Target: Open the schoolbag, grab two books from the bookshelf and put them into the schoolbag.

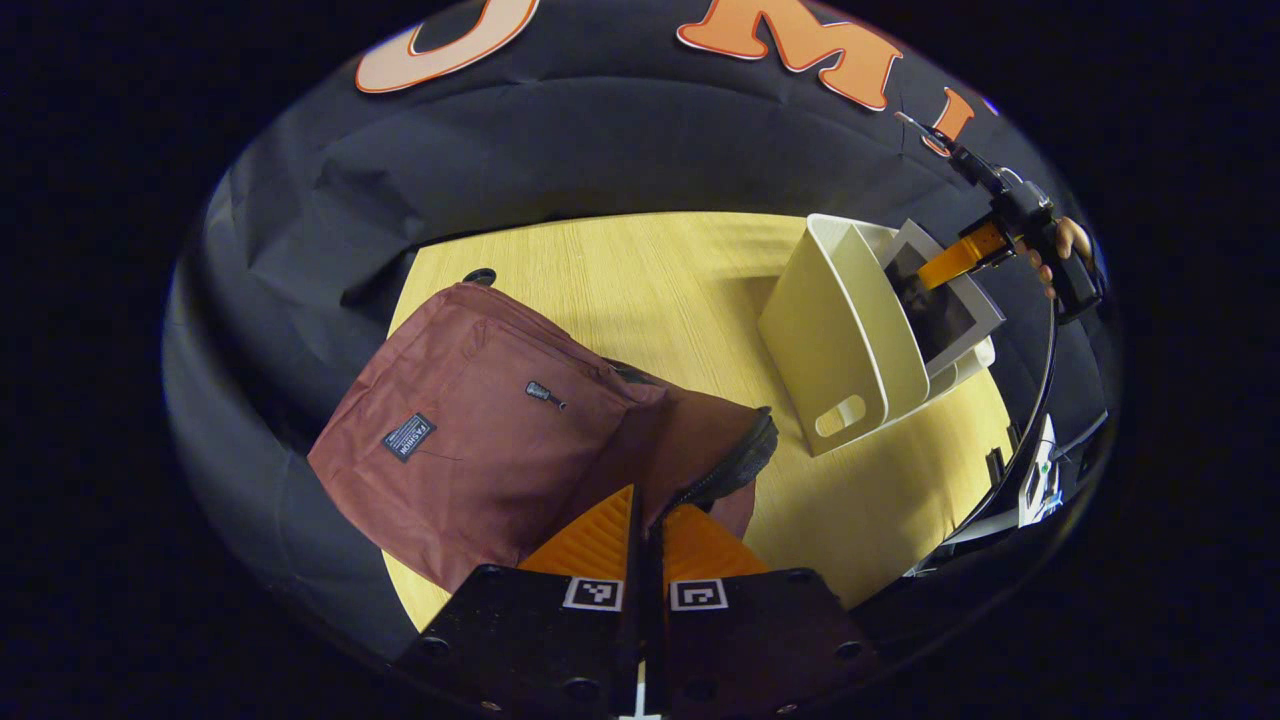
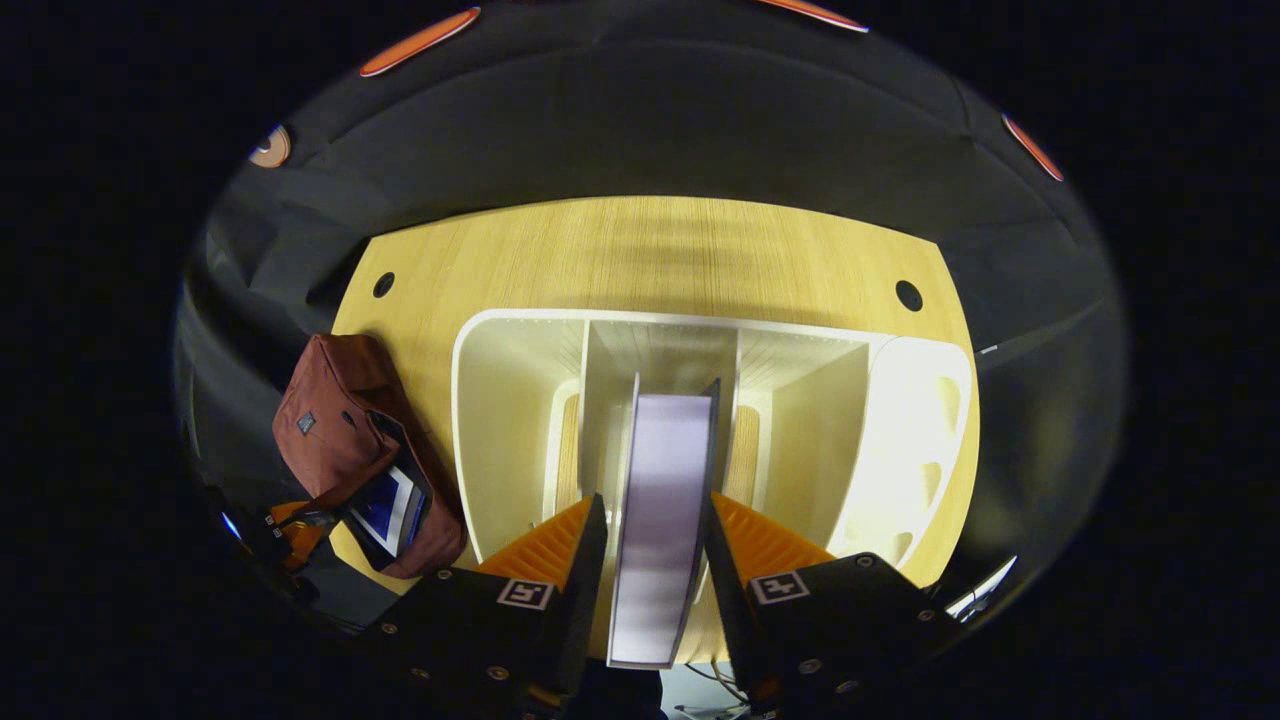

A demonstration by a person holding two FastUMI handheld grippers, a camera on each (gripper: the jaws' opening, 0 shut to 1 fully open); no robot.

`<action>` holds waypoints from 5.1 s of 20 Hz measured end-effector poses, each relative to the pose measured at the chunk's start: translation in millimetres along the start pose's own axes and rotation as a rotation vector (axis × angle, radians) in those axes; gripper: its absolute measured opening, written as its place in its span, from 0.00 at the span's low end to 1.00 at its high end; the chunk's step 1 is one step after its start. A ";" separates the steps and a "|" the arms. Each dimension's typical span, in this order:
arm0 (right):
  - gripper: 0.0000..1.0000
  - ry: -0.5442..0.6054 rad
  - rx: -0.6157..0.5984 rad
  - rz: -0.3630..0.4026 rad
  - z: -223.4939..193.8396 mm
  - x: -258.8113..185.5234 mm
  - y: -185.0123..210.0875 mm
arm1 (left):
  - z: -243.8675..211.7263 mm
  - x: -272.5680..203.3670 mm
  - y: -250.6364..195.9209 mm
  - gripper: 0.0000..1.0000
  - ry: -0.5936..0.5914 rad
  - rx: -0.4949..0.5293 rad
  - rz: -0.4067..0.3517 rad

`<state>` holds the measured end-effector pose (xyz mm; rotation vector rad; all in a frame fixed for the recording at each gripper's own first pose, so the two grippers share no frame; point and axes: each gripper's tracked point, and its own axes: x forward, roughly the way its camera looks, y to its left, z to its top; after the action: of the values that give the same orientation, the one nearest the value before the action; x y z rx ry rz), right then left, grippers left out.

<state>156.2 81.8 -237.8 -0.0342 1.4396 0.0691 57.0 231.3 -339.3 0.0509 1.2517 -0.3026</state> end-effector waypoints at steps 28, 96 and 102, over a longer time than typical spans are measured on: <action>0.34 -0.271 0.138 -0.033 -31.3 -175.0 14.1 | 8.1 -12.9 14.0 0.03 -0.051 0.135 -0.100; 0.98 -0.591 0.342 0.207 -122.7 -12.0 100.5 | -0.3 -63.2 -100.0 0.96 -0.139 0.205 -0.146; 0.97 -0.671 0.196 0.195 -114.6 -50.2 21.5 | 19.9 -64.2 -190.4 0.98 -0.229 0.071 -0.079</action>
<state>34.8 94.4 -202.6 0.2685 0.7696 0.0890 9.3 57.3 -248.5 0.0266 1.0174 -0.4101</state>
